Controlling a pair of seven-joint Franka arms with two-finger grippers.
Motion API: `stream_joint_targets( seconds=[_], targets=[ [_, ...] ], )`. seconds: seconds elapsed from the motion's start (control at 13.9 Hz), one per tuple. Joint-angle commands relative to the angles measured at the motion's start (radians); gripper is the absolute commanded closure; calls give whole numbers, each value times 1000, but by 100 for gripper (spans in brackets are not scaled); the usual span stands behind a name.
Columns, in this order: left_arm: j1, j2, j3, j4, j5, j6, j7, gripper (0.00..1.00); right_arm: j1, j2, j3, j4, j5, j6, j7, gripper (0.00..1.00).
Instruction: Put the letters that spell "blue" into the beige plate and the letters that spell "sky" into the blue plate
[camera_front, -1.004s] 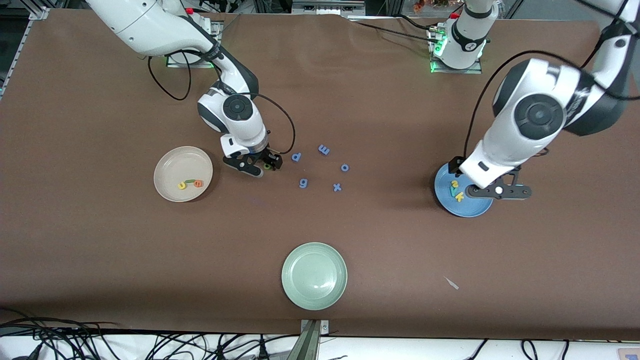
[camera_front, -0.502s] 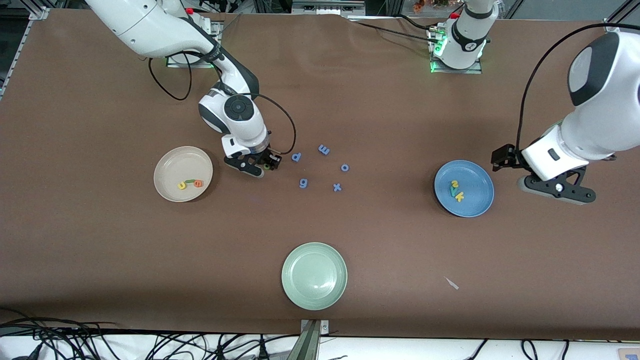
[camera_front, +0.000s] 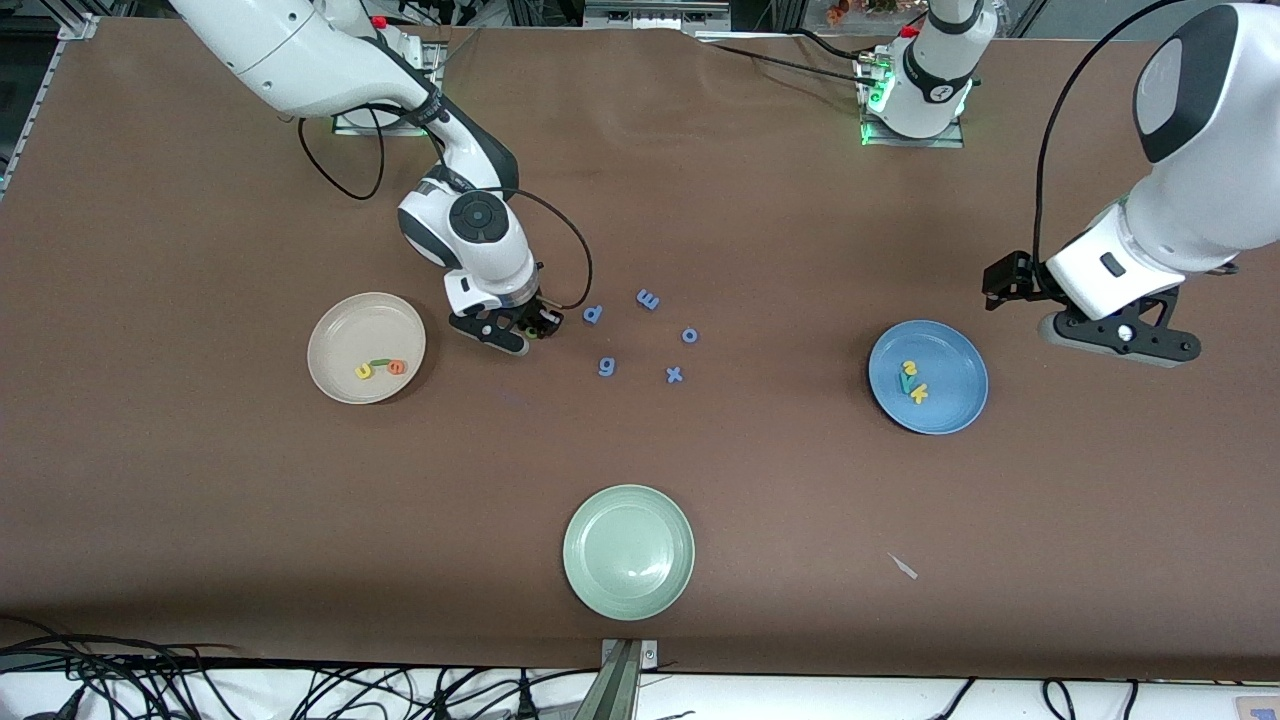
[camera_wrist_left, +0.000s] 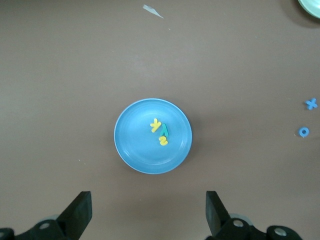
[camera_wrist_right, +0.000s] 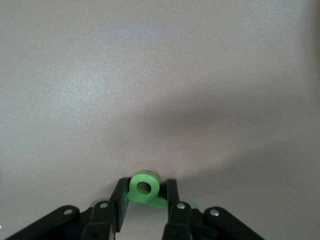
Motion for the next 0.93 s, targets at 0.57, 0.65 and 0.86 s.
stream_joint_targets(
  seconds=[0.57, 0.65, 0.86],
  targets=[
    [36, -127, 42, -128, 49, 41, 25, 0, -113, -354, -47, -21, 215, -435, -781, 76],
    [41, -127, 38, -119, 49, 33, 27, 0, -113, -399, -90, -62, 221, -443, -878, 75],
    [42, -126, 32, -108, 55, 38, 19, 0, -113, -469, -213, -161, 273, -389, -1094, 70]
  ],
)
